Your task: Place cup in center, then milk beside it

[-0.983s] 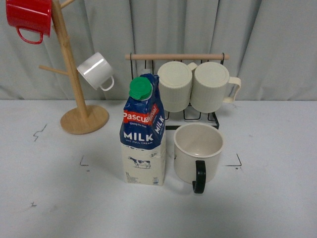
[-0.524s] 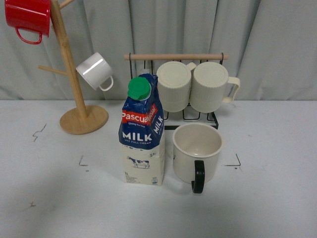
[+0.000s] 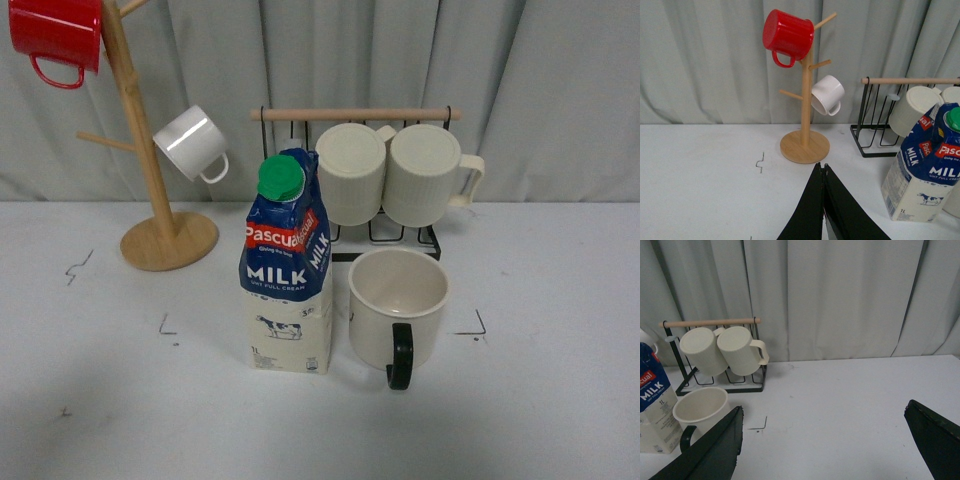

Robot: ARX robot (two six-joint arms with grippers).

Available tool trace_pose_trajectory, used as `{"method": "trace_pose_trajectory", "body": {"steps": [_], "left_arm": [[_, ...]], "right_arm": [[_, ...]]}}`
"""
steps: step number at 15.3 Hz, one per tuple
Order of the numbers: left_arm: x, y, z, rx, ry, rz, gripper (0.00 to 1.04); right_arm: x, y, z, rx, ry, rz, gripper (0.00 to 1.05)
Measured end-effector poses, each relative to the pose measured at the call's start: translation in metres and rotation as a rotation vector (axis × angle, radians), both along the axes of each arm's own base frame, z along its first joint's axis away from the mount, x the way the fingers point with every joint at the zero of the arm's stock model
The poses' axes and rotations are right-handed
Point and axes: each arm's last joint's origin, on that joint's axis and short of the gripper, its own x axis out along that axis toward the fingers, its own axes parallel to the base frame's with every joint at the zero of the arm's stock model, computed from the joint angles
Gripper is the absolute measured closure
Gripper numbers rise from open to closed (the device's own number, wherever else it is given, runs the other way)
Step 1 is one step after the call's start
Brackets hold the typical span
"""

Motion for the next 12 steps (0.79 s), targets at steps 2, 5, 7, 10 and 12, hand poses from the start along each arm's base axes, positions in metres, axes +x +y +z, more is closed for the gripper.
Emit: {"method": "trace_pose_trajectory", "body": {"steps": [2, 5, 7, 10, 12], "left_arm": [[-0.004, 0.0, 0.002, 0.0, -0.016, 0.0, 1.03], [-0.009, 0.0, 0.001, 0.0, -0.01, 0.0, 1.03], [-0.012, 0.0, 0.001, 0.0, -0.008, 0.0, 1.03], [-0.015, 0.0, 0.001, 0.0, -0.01, 0.0, 1.03], [-0.018, 0.0, -0.001, 0.0, 0.008, 0.002, 1.03]], "right_arm": [[0.0, 0.0, 0.0, 0.0, 0.0, 0.0, 0.06], [0.0, 0.0, 0.0, 0.0, 0.0, 0.0, 0.06], [0.0, 0.0, 0.0, 0.0, 0.0, 0.0, 0.06], [0.0, 0.0, 0.0, 0.0, 0.0, 0.0, 0.06], [0.0, 0.0, 0.0, 0.0, 0.0, 0.0, 0.06]]}}
